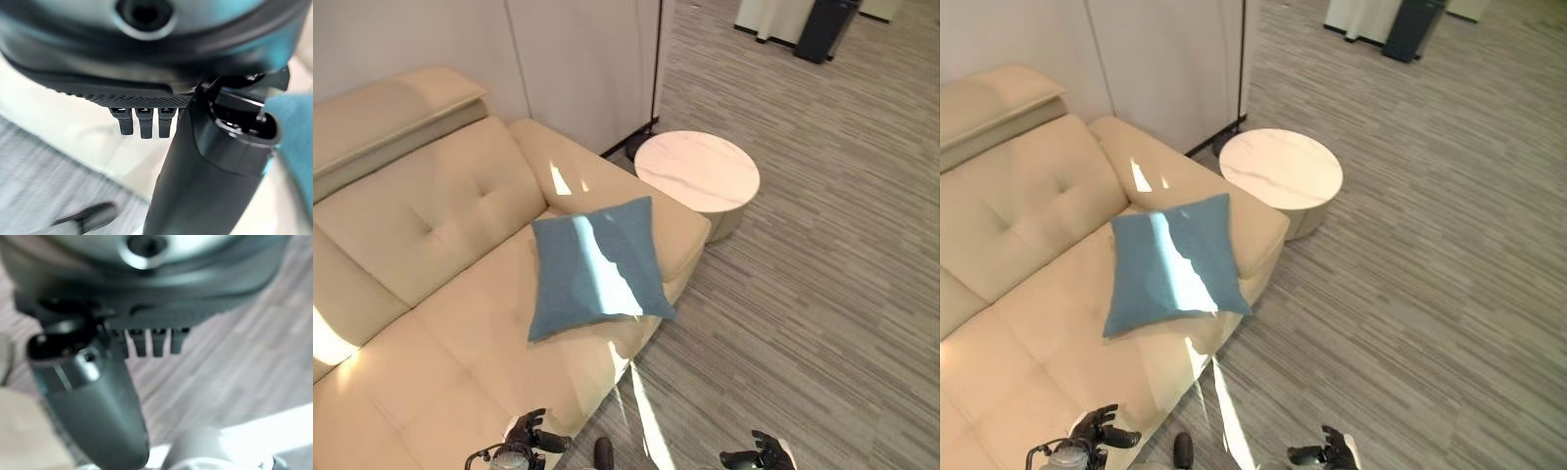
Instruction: Pick up all the scattered cushions and arrange them neatly on the sofa.
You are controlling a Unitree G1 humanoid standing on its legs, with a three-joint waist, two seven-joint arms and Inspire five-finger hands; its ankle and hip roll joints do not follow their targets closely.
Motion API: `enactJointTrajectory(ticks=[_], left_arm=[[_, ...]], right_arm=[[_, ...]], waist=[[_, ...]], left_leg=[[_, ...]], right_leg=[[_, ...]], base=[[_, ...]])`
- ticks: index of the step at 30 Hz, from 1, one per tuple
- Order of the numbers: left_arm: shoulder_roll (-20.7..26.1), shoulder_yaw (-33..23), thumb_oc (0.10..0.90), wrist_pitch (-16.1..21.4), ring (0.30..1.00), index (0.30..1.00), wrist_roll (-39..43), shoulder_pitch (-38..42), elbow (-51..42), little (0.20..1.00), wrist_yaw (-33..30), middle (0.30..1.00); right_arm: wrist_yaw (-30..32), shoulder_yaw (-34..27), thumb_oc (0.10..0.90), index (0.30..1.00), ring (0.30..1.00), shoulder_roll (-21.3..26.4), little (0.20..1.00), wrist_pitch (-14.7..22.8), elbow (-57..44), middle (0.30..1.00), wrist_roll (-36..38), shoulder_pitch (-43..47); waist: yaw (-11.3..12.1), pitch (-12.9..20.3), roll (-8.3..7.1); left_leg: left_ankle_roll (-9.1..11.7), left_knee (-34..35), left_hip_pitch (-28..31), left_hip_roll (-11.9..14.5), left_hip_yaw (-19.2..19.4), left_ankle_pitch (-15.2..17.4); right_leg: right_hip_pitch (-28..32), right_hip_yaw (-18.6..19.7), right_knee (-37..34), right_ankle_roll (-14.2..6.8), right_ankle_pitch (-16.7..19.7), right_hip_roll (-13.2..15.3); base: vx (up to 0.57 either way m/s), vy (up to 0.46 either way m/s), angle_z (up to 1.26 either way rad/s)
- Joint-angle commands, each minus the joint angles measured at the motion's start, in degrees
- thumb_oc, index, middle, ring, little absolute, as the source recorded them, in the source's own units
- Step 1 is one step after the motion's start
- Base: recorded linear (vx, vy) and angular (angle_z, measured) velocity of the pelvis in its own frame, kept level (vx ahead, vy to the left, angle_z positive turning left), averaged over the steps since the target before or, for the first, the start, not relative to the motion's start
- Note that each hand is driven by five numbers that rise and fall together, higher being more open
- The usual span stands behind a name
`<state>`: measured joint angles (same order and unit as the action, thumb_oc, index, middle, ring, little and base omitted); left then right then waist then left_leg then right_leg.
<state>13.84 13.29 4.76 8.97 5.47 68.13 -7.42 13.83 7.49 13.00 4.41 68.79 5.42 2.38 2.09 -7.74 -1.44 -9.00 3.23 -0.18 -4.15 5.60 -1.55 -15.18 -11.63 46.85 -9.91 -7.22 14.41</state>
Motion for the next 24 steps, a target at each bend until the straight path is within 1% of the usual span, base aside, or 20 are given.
enactJointTrajectory(ticks=[1, 2, 3, 5, 6, 9, 13, 14, 15, 19, 20, 22, 24], left_arm=[[-0.09, -1.74, 0.800, 2.21, 0.900, 0.900, 0.56, -0.78, -0.82, 0.900, -0.67, 0.900], [-0.11, -1.67, 0.800, 2.41, 0.900, 0.900, 0.66, -0.53, -0.54, 0.900, -0.79, 0.900], [-0.11, -1.62, 0.800, 2.55, 0.900, 0.900, 0.39, -0.33, -0.41, 0.900, -0.93, 0.900], [-0.29, -1.98, 0.800, 2.80, 0.900, 0.900, 0.29, -0.24, 0.35, 0.900, -1.13, 0.900], [-0.54, -2.27, 0.800, 2.85, 0.900, 0.900, 0.28, -0.70, 0.72, 0.900, -1.14, 0.900], [-0.17, -3.76, 0.800, 2.64, 0.900, 0.900, 0.39, -1.74, 0.93, 0.900, -0.99, 0.900], [2.17, -5.42, 0.800, 2.55, 0.900, 0.900, 0.40, -1.58, 0.09, 0.900, -1.76, 0.900], [3.08, -6.06, 0.800, 2.64, 0.900, 0.900, 0.47, -1.53, -0.44, 0.900, -1.95, 0.900], [4.27, -6.89, 0.800, 2.84, 0.900, 0.900, 0.82, -1.41, -1.16, 0.900, -2.15, 0.900], [6.83, -9.03, 0.800, 3.31, 0.900, 0.900, 2.15, -1.42, -3.78, 0.900, -2.40, 0.900], [8.67, -11.26, 0.800, 3.86, 0.900, 0.900, 3.72, -2.19, -7.32, 0.900, -2.86, 0.900], [10.28, -14.32, 0.800, 4.50, 0.900, 0.900, 6.17, -3.41, -11.54, 0.900, -3.45, 0.900], [11.44, -15.82, 0.800, 4.90, 0.900, 0.900, 7.70, -4.11, -14.20, 0.900, -3.20, 0.900]], right_arm=[[0.79, 0.18, 0.800, 0.900, 0.900, 3.58, 0.900, 1.18, -1.71, 0.900, -0.02, 0.27], [0.72, -0.01, 0.800, 0.900, 0.900, 3.60, 0.900, 1.11, -1.54, 0.900, 0.46, 0.32], [0.63, -0.10, 0.800, 0.900, 0.900, 3.59, 0.900, 1.03, -1.56, 0.900, 0.70, 0.07], [0.71, 0.07, 0.800, 0.900, 0.900, 3.67, 0.900, 1.13, -1.67, 0.900, 0.58, -0.24], [0.53, 0.27, 0.800, 0.900, 0.900, 3.82, 0.900, 1.28, -1.54, 0.900, 0.25, -0.46], [0.49, -0.04, 0.800, 0.900, 0.900, 5.30, 0.900, 1.47, -0.63, 0.900, -0.27, -0.79], [0.97, -1.27, 0.800, 0.900, 0.900, 8.02, 0.900, 1.91, -1.70, 0.900, -0.86, -1.41], [1.12, -1.90, 0.800, 0.900, 0.900, 9.49, 0.900, 2.09, -2.72, 0.900, -1.24, -1.66], [1.21, -2.73, 0.800, 0.900, 0.900, 11.25, 0.900, 2.31, -4.22, 0.900, -1.55, -2.01], [1.20, -5.06, 0.800, 0.900, 0.900, 15.42, 0.900, 2.87, -8.70, 0.900, -2.02, -2.77], [1.35, -7.87, 0.800, 0.900, 0.900, 18.71, 0.900, 3.32, -14.30, 0.900, -2.10, -3.48], [1.53, -10.69, 0.800, 0.900, 0.900, 21.34, 0.900, 3.71, -19.70, 0.900, -2.12, -4.09], [1.29, -12.19, 0.800, 0.900, 0.900, 23.05, 0.900, 3.75, -23.55, 0.900, -2.18, -3.88]], waist=[[0.08, 0.16, -0.73], [-1.09, 0.11, -1.37], [-1.89, 0.02, -2.15], [-1.98, -0.23, -2.91], [-1.80, 0.61, -3.13], [-1.63, 3.13, -2.76], [-1.44, 3.93, -2.61], [-1.41, 4.22, -2.54], [-1.39, 4.35, -2.47], [-1.45, 4.73, -2.21], [-1.60, 4.88, -2.05], [-1.58, 5.01, -1.82], [-1.51, 5.11, -1.67]], left_leg=[[8.38, -5.28, -3.85, 3.72, -0.88, 3.10], [8.62, -4.98, -2.61, 2.86, -2.47, 4.05], [8.74, -5.12, -1.88, 1.97, -3.85, 4.73], [9.13, -5.67, -1.19, 1.65, -4.42, 5.63], [9.33, -5.07, -0.84, 1.83, -4.55, 5.51], [10.41, -2.50, 1.47, 3.22, -4.92, 4.66], [11.17, -0.87, 3.10, 4.19, -5.09, 4.01], [11.42, -0.26, 3.63, 4.47, -5.08, 3.76], [11.66, 0.31, 4.01, 4.70, -5.00, 3.49], [12.03, 1.15, 4.51, 5.13, -4.82, 3.07], [12.17, 1.49, 4.80, 5.32, -4.77, 2.97], [12.32, 1.72, 4.91, 5.35, -4.61, 2.90], [12.37, 1.77, 5.03, 5.40, -4.71, 2.92]], right_leg=[[7.27, -0.85, -29.30, 1.75, 6.91, -4.34], [5.92, 2.96, -36.70, 1.35, 7.78, -6.00], [5.36, 7.11, -42.06, 0.43, 9.79, -7.15], [6.29, 5.99, -45.40, -0.46, 11.73, -6.64], [7.65, 6.18, -46.24, -0.03, 11.65, -6.82], [11.79, 4.49, -49.06, 0.89, 11.18, -7.93], [14.56, 3.28, -50.86, 1.44, 10.48, -8.61], [15.35, 2.92, -51.35, 1.53, 10.19, -8.73], [15.84, 2.65, -51.74, 1.58, 9.99, -8.90], [16.54, 2.14, -51.85, 1.51, 9.41, -9.05], [16.86, 2.01, -51.85, 1.52, 9.15, -9.08], [17.13, 1.75, -51.85, 1.43, 8.95, -9.12], [17.45, 1.64, -51.85, 1.42, 8.83, -9.14]], base=[[0.32, -0.101, 0.89], [0.31, -0.134, 0.78], [0.32, -0.184, 0.74], [0.16, -0.163, 1.32], [0.14, -0.179, 1.24], [0.20, -0.189, 0.28], [0.11, -0.103, -0.04], [0.07, -0.077, -0.09], [0.06, -0.059, -0.07], [0.02, -0.022, -0.01], [0.01, -0.007, 0.06], [0.00, 0.000, 0.00], [-0.01, 0.015, 0.06]])
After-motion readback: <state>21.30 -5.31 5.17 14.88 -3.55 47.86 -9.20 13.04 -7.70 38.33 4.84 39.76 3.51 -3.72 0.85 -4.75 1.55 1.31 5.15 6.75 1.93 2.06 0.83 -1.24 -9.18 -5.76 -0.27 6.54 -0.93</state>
